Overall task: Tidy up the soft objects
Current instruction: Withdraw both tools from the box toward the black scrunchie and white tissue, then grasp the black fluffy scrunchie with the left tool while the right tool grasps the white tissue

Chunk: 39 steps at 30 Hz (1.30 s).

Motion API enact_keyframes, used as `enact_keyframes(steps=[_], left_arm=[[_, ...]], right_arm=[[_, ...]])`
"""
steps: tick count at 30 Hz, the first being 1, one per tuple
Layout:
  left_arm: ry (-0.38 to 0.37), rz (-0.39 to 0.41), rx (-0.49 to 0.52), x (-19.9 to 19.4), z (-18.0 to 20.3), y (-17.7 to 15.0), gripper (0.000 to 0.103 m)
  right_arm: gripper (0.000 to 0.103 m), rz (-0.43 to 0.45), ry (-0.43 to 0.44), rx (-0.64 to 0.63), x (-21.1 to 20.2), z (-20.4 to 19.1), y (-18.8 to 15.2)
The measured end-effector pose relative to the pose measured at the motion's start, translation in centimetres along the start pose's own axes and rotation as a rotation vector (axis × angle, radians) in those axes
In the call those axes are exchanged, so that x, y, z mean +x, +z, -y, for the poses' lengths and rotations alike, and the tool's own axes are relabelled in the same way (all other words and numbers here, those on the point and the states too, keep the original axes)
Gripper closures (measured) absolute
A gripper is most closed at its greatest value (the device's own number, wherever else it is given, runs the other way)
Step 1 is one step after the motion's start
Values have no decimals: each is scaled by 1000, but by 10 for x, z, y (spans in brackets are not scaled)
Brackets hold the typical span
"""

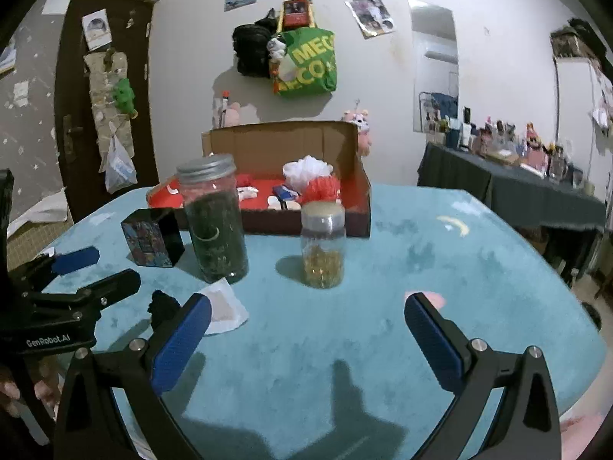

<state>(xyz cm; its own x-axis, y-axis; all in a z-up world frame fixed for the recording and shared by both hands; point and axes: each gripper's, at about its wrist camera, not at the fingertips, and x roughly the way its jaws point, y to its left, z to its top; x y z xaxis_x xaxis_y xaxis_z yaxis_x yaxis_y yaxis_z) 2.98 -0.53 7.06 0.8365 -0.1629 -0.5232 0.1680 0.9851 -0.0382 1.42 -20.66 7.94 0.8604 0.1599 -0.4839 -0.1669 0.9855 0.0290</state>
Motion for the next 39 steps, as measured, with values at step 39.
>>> enact_keyframes(steps=[39], left_arm=[[-169, -251, 33, 49, -8, 1, 9]], right_arm=[[0, -238, 231, 25, 64, 6, 5]])
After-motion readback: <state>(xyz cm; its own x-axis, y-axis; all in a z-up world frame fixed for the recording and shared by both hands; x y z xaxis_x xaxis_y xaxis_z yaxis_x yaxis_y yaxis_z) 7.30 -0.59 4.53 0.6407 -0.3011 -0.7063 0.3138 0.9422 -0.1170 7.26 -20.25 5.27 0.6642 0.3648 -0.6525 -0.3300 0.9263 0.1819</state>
